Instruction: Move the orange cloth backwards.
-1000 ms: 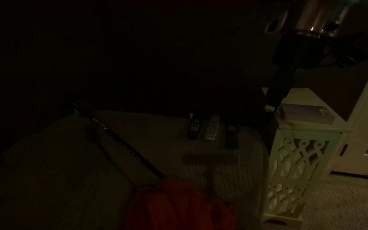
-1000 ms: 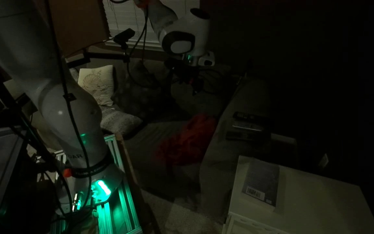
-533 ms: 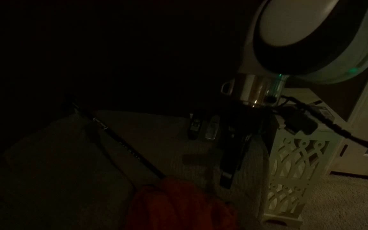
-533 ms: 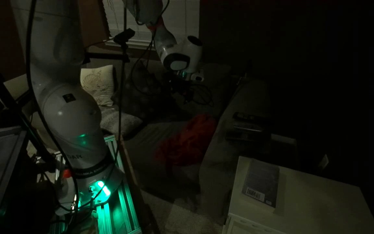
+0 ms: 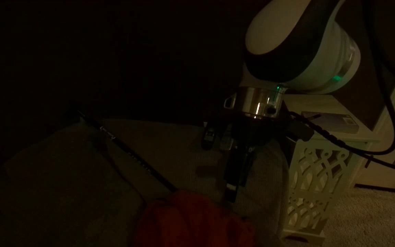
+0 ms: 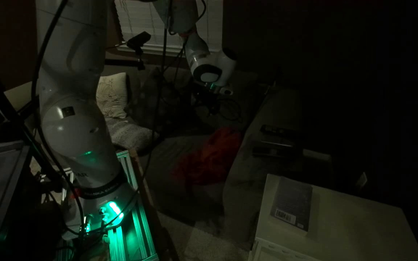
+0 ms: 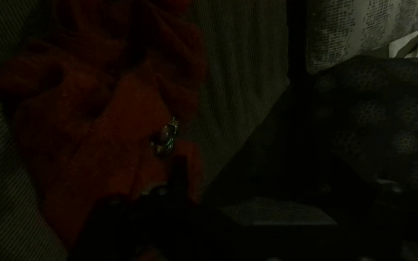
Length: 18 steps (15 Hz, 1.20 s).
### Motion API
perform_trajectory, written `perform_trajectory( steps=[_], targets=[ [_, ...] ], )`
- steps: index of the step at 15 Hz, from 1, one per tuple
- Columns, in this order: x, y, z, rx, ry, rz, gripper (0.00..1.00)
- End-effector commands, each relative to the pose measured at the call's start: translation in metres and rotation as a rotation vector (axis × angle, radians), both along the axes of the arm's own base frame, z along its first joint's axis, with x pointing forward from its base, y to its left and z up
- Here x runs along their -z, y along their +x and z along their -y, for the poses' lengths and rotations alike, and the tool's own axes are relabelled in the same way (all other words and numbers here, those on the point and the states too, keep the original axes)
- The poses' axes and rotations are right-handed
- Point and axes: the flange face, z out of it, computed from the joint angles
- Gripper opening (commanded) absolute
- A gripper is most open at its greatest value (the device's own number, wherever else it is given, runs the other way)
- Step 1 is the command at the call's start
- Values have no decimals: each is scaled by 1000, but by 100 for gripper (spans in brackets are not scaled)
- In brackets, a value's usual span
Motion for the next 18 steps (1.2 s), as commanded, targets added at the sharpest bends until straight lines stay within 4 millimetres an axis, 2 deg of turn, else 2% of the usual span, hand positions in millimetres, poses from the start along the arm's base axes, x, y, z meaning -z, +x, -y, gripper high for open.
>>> perform_trajectory(
  steps=[1,5,7,11,12,13,15,17,18],
  targets=[
    [34,24,-20,192,10,-52,100],
    [86,48,-44,396,-4,-100,100],
    [113,54,-62,430,-20,-116,100],
    [158,43,-105,371,-120,-175,100],
    [162,41,-112,350,-130,-215,100],
    [153,34,-97,364,-104,-176,100],
    [161,30,-105,357,-107,-184,100],
    [159,34,-100,366,-105,-182,100],
    [164,35,-105,384,-120,-158,100]
  ],
)
